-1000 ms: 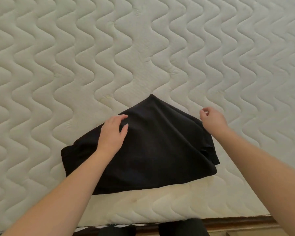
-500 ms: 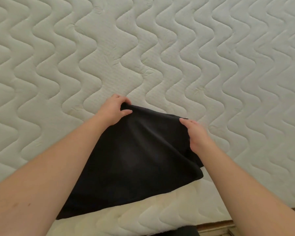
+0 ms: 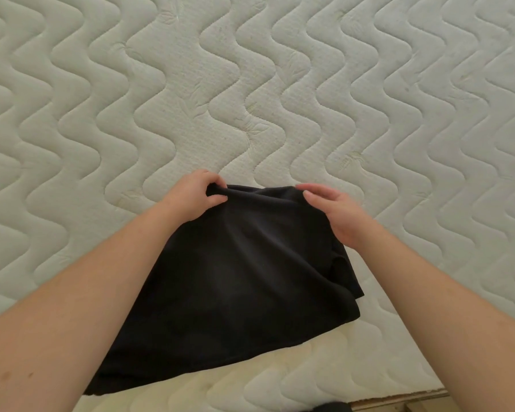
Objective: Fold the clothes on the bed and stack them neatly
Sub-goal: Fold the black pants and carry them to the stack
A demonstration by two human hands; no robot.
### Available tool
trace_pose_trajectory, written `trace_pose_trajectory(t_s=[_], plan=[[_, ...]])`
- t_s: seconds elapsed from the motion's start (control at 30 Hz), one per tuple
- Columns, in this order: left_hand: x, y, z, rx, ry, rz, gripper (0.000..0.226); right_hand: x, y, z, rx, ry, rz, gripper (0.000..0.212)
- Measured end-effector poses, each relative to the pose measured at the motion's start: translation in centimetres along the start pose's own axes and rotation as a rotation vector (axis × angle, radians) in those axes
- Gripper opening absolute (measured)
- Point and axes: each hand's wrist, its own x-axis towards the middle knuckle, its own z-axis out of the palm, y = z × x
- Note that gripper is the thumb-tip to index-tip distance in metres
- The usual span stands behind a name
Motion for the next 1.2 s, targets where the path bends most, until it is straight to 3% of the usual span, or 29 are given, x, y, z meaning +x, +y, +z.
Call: trace_pose_trajectory(t_s=[0.13, 0.3, 0.4, 0.5, 0.57, 0.63, 0.7, 0.83, 1.2], plan=[[-0.1, -0.1, 0.2, -0.177, 0.091, -0.065, 0.008, 0.7, -0.2, -1.2, 0.351, 0.121, -0.007, 0.024], [-0.3, -0.5, 0.6, -0.243, 0.152, -0.087, 0.008, 0.7, 0.4, -1.5, 0.447, 0.137, -0.004, 0.036], [-0.5, -0.7, 0.7, -0.248, 0.109, -0.089, 0.015, 0.5, 0.5, -1.1, 0.118, 0.188, -0.004, 0.037], [-0.5, -0.7, 0.7, -0.230, 0.083, -0.092, 0.018, 0.3, 0.5, -0.7, -0.290, 0.434, 0.003, 0.044], [-0.4, -0.6, 0.8, -0.235, 0.087, -0.098, 0.013, -0.2, 0.6, -0.3, -0.405, 0.485, 0.041, 0.055], [-0.3, -0.4, 0.9, -0.236, 0.097, -0.113, 0.010, -0.7, 1.2, 0.0, -0.384, 0.388, 0.020, 0.055], [-0.3, -0.3, 1.1, -0.263, 0.108, -0.136, 0.011, -1.0, 1.4, 0.2, -0.217, 0.332, -0.070, 0.038], [-0.3, -0.5, 1.4, -0.382, 0.159, -0.188, 0.009, -0.6, 0.6, -0.1, 0.027, 0.355, -0.183, 0.027], [-0.4, 0.1, 2.7, -0.418, 0.428, -0.241, 0.027, 2.6, 0.7, -0.9, -0.689, 0.556, -0.281, 0.010]])
